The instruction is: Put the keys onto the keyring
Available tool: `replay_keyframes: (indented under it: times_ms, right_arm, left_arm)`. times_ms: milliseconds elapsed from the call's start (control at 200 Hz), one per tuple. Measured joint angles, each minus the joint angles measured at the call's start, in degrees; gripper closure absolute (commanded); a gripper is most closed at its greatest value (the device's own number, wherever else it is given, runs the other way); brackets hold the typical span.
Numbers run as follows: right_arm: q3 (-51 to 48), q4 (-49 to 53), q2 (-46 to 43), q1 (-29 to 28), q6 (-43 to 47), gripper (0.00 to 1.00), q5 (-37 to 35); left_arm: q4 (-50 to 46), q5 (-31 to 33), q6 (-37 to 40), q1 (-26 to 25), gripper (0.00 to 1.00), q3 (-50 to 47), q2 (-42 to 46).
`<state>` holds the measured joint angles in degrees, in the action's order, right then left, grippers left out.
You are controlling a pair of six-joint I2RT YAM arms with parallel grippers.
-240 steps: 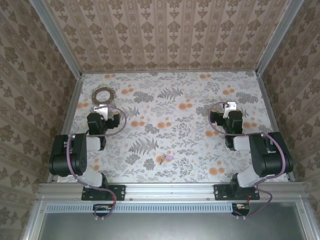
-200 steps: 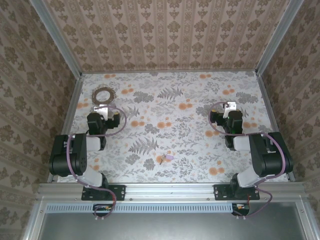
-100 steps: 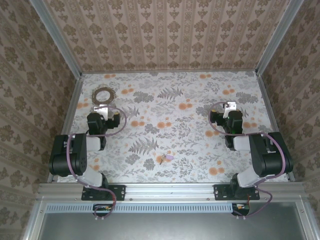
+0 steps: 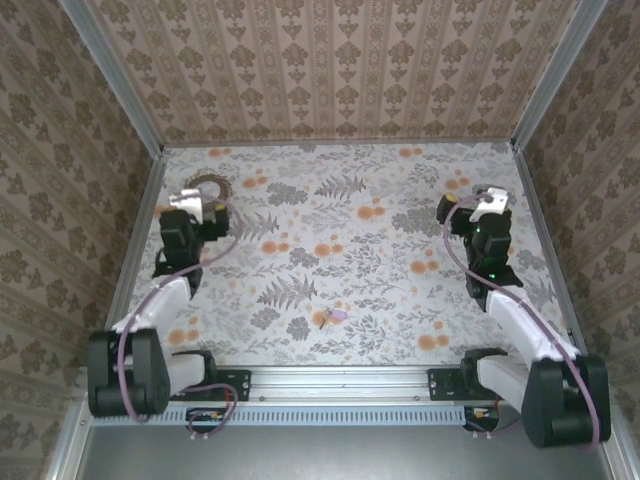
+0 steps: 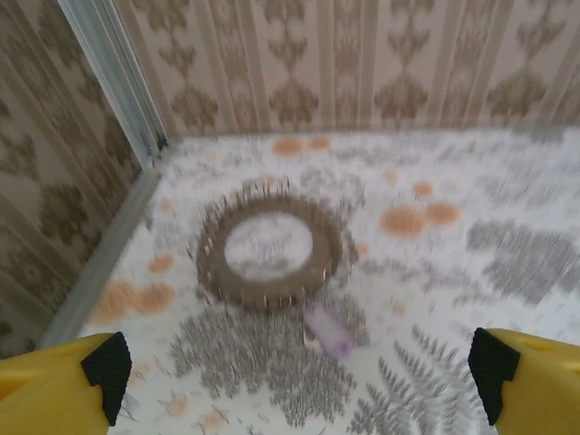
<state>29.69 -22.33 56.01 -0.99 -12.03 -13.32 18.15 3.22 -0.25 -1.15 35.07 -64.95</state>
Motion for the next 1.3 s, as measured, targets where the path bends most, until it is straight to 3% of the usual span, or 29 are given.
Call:
replay_keyframes:
  times_ms: [120,225,405,580,775,940,1300]
  right_arm:
    - [3.3,7.2,-7.4,0.3,-5.6,0.0,-1.5]
    - [6.5,13.7,-7.3,0.4,-8.8,0.01,-0.6]
    - [12.6,25.0,0.5,-0.2,-11.8,0.0,3.3]
    - [14.2,32.1,3.3,-2.1,-12.2,0.0,7.7]
    - [14.2,35.2,3.1,-2.8,-12.2,0.01,11.4]
    - [14.2,38.2,0.3,-3.0,-12.2,0.0,12.2]
    - [14.2,39.5,-3.4,-3.0,-13.2,0.0,12.3]
  left_arm:
    - [-14.2,1.1,-6.3,0.9,0.0,13.3,2.9]
    - [-22.9,-4.3,-11.6,6.0,0.0,24.0,-1.4]
    - [-35.6,-14.3,-16.6,12.5,0.0,41.6,-22.2]
    - [-42.5,-22.2,-16.0,11.7,0.0,48.9,-38.7]
    - [-47.9,-25.6,-13.7,9.2,0.0,60.0,-53.5]
    - [-52.7,-25.0,-12.0,5.6,0.0,63.0,-59.5]
    - [-52.5,-22.1,-10.4,2.0,0.0,58.6,-58.6]
